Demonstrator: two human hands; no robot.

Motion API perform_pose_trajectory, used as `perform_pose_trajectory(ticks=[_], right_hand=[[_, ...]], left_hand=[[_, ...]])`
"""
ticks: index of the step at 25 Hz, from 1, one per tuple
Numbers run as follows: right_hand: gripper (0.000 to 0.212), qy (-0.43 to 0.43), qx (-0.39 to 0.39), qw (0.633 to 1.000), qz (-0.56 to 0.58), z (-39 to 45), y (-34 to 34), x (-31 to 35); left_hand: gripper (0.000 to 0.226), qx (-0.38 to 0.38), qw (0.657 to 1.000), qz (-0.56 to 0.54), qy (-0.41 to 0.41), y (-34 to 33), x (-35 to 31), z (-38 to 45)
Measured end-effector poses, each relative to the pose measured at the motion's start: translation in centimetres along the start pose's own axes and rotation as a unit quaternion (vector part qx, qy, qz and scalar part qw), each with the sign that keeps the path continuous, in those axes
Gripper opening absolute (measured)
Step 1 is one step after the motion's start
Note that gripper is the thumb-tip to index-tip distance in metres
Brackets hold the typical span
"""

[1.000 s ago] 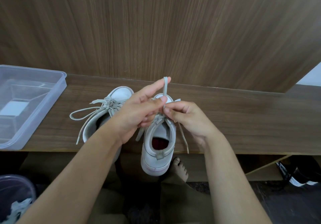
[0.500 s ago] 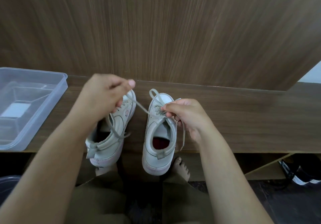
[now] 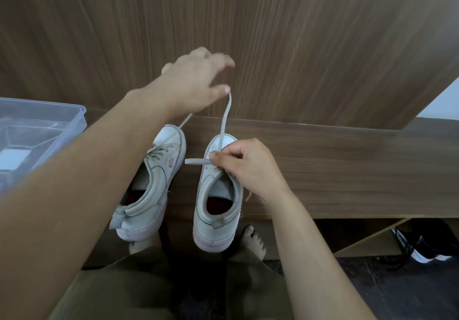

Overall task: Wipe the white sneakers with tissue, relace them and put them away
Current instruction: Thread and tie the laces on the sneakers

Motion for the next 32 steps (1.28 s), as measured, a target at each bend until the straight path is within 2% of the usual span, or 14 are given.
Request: perform_pose_trajectory(ticks=[2, 6, 8, 11, 12, 14, 16, 18, 21, 24, 26, 28, 30, 32], right_hand=[[0.045, -0.028, -0.020, 0.997, 0.074, 0.1, 0.1, -1.0], [0.043, -0.050, -0.010, 0.991, 0.126, 0.1, -0.2, -1.9], [0.037, -0.044, 0.018, 0.991, 0.129, -0.1, -0.3, -1.8], [0.007, -0.050, 0.055, 0.981, 0.177, -0.5, -0.1, -1.6], [0.019, -0.049, 0.039, 0.985, 0.160, -0.6, 0.3, -1.6], [0.030, 0.000, -0.023, 1.000, 0.016, -0.5, 1.8, -0.6], [0.029, 0.064, -0.055, 0.991, -0.103, -0.4, 2.0, 1.3], [0.022, 0.108, -0.053, 0.980, -0.157, -0.5, 1.5, 2.4], [0.006, 0.084, -0.014, 0.986, -0.146, -0.3, 1.2, 1.7], [0.026, -0.011, 0.066, 0.997, -0.033, -0.4, 0.0, 0.1], [0.028, -0.041, 0.092, 0.994, 0.029, -0.8, -0.8, -0.1], [0.022, -0.023, 0.063, 0.997, -0.023, -1.0, -0.1, 0.1], [0.006, -0.011, -0.004, 0.994, -0.113, -1.0, 2.0, 0.8], [0.009, -0.014, -0.038, 0.984, -0.171, -1.2, 3.6, 1.9]], left_hand=[[0.033, 0.017, 0.997, 0.071, -0.013, -0.9, -0.2, -1.2], [0.019, 0.124, 0.991, -0.047, 0.011, -5.4, 0.2, -7.1], [0.017, 0.064, 0.990, -0.114, 0.051, -6.2, 1.3, -8.6], [0.013, -0.002, 0.982, -0.168, 0.089, -6.7, 2.8, -8.8], [0.013, -0.003, 0.979, -0.176, 0.098, -6.9, 3.1, -8.7], [0.013, 0.007, 0.976, -0.191, 0.103, -7.1, 3.3, -8.7], [0.008, 0.018, 0.975, -0.205, 0.086, -6.8, 2.9, -8.8], [0.004, 0.013, 0.977, -0.204, 0.064, -6.2, 2.7, -8.9], [0.005, -0.008, 0.983, -0.177, 0.050, -5.7, 2.7, -9.2], [0.010, -0.035, 0.984, -0.165, 0.050, -5.6, 2.7, -9.1], [0.014, -0.032, 0.982, -0.177, 0.056, -5.7, 2.7, -9.0], [0.016, -0.021, 0.979, -0.194, 0.060, -5.6, 2.7, -8.9], [0.017, -0.020, 0.976, -0.206, 0.068, -5.5, 3.1, -8.8], [0.017, -0.024, 0.975, -0.208, 0.081, -5.3, 3.7, -8.8]])
Point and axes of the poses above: each hand's wrist, its own z-axis towards the middle knuckle, its own y-axis out of the back of the hand, x = y × z, the point moved 9 cm from there along z, towards the middle knuckle, and after that the axes turned 7 degrees about y, right-handed, at the moved point
